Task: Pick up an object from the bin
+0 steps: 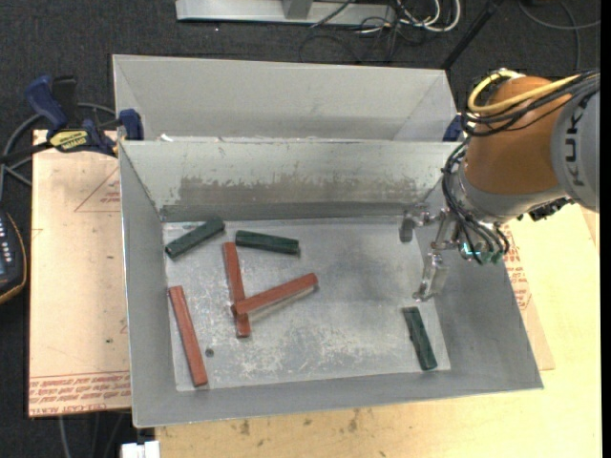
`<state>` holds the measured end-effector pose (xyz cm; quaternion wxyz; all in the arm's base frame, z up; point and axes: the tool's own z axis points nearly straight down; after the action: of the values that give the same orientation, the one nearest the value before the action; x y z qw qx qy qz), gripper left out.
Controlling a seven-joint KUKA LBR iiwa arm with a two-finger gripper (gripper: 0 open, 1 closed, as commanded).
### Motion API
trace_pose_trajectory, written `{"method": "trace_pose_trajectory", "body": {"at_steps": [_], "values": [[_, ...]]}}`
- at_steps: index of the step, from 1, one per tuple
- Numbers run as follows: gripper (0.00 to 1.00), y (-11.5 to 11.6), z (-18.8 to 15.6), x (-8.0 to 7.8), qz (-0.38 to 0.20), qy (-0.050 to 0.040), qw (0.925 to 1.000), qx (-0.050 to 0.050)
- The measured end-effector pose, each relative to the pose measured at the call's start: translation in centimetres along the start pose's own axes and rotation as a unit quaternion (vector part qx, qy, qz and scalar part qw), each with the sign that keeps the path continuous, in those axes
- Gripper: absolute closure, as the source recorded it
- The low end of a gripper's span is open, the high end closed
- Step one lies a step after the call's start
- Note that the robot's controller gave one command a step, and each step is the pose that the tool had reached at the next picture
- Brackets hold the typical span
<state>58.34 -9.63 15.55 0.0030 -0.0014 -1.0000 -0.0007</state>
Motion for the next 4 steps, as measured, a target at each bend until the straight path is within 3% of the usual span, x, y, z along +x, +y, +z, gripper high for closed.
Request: {"method": "trace_pose_trajectory", "body": {"at_steps": [1,2,3,4], "values": [[0.00,8.0,6.9,-3.9,-0.078,-0.0028,0.9969,-0.001],[0.00,14.2,7.6,-5.3,-0.103,-0.0053,0.9947,-0.001],[0.00,18.5,8.6,-0.6,-0.117,-0.0014,0.9931,-0.001],[1.00,18.2,8.5,-0.9,-0.115,-0.0040,0.9934,0.000]]}}
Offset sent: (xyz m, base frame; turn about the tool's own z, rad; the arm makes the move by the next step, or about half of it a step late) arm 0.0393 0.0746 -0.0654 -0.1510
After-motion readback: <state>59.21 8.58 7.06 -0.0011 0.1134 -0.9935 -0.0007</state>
